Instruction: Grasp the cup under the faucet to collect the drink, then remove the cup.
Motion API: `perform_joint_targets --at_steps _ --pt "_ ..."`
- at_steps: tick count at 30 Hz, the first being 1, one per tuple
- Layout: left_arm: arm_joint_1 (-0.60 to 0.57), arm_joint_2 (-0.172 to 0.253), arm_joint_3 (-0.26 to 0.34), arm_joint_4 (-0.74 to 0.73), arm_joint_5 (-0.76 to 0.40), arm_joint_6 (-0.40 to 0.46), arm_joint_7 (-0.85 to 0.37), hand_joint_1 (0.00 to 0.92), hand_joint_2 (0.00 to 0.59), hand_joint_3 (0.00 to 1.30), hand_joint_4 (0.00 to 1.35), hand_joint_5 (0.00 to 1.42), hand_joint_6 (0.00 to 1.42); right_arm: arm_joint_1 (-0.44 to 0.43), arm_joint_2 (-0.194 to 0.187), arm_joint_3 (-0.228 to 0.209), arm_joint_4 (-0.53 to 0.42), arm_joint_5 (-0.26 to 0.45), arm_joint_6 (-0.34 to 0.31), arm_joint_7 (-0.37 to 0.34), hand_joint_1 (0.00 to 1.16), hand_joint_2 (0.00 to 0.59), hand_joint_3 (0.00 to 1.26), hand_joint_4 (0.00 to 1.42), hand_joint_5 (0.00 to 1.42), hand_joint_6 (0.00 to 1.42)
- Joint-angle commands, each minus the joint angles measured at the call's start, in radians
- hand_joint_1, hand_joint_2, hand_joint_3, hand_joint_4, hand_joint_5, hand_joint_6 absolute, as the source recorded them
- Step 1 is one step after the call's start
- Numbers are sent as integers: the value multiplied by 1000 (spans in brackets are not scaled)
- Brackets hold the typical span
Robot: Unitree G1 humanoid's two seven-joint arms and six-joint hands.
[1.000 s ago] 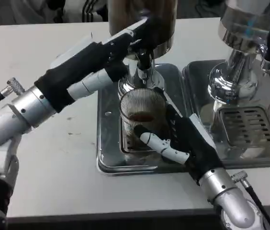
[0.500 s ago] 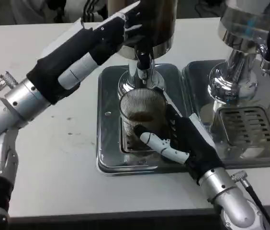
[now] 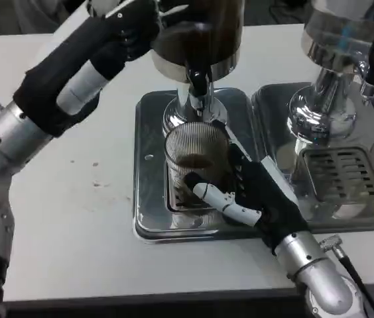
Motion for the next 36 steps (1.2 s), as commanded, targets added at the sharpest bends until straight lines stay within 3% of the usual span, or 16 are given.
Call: perform_joint_targets --at_steps 1,15,26,36 --pt "51 27 33 -60 -23 14 -10 0 52 125 123 189 160 -7 2 -5 5 -8 -25 -16 574 242 0 1 0 0" --pt "263 68 124 -143 -37 35 13 0 61 150 181 241 200 -18 -3 -10 19 -8 -49 -32 573 242 0 2 0 0" --pt "418 93 179 -117 10 6 61 0 62 159 192 246 204 -24 -10 -6 43 -40 -72 -63 577 238 0 0 0 0" --pt "457 94 186 -72 55 -15 91 0 64 159 194 250 206 -7 -18 1 22 -72 -73 -91 583 234 0 0 0 0"
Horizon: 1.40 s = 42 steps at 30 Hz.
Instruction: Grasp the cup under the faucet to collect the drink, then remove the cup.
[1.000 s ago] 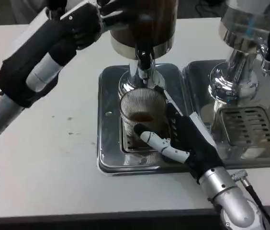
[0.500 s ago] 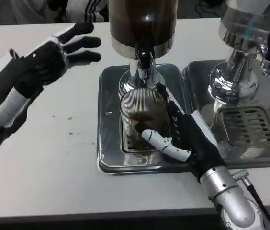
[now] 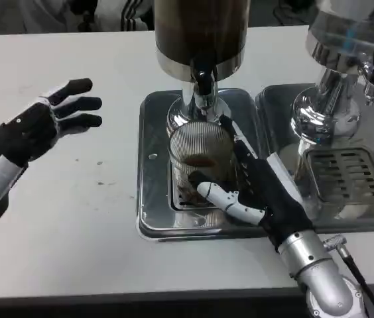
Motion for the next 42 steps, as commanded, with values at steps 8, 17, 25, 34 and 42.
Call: perform_joint_targets --at_steps 8,17,25,34,42 --pt "18 10 -11 71 47 -36 32 0 65 160 196 258 215 14 -8 -2 -30 -17 -8 -15 585 233 0 0 0 0" --pt "-4 5 -35 119 88 -70 57 0 65 160 197 260 219 -9 -17 -10 -16 -5 -1 -1 586 233 0 1 0 0" --pt "-6 -1 -52 101 98 -85 83 0 52 160 195 252 210 -12 -26 -17 -19 2 3 6 586 233 0 1 0 0" --pt "4 -13 -55 119 110 -87 120 0 52 160 192 251 209 -10 -35 -20 -21 0 5 3 586 233 0 1 0 0" --pt "6 -24 -73 103 125 -88 143 0 52 160 193 251 208 -11 -43 -32 -12 13 -6 10 586 233 0 9 0 0"
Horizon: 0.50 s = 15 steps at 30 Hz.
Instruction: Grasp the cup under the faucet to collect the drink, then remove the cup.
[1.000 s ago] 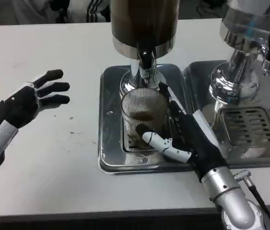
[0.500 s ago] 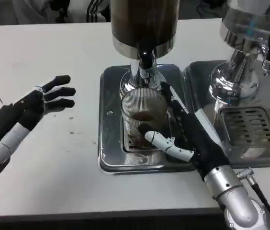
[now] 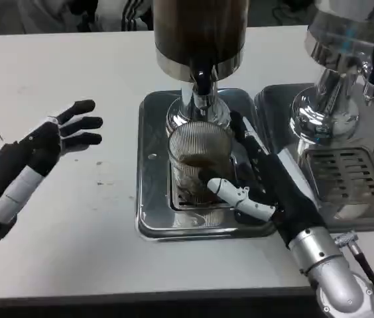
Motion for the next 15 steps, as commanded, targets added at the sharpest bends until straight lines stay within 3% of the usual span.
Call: perform_joint_targets --at_steps 1,8,15 --pt "9 -8 -18 -10 17 -13 17 0 52 160 193 251 208 -12 -8 -9 2 10 -7 10 586 233 0 10 0 0" --pt "9 -8 -27 -4 20 -12 24 0 51 163 194 251 216 -18 -13 -9 2 -9 -14 -3 586 233 0 11 0 0" --pt "4 -1 -29 12 31 -11 28 0 59 177 197 256 221 -53 -7 2 42 -4 -22 28 587 233 0 0 0 0"
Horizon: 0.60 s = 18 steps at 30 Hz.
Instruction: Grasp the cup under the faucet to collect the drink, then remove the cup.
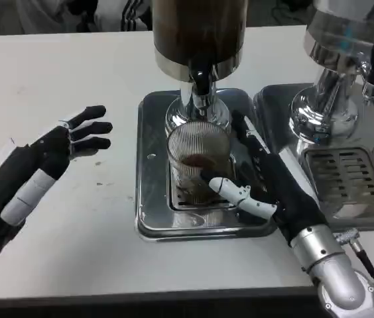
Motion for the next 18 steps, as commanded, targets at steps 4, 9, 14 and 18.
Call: perform_joint_targets --at_steps 4,9,14,18 --pt "2 10 -6 21 16 -12 15 0 61 180 198 260 222 -60 -8 19 52 -16 -15 18 590 229 0 0 0 0" --pt "2 11 -7 32 20 -14 16 0 61 186 198 261 223 -84 -14 26 82 -29 -13 15 608 217 0 0 0 0" --pt "5 11 -9 36 24 -13 17 0 63 189 204 261 223 -100 -20 42 101 -38 -9 20 612 214 0 0 0 0" --pt "11 12 -9 30 25 -10 17 0 73 200 214 269 223 -106 -21 48 112 -53 1 10 624 202 0 0 0 0"
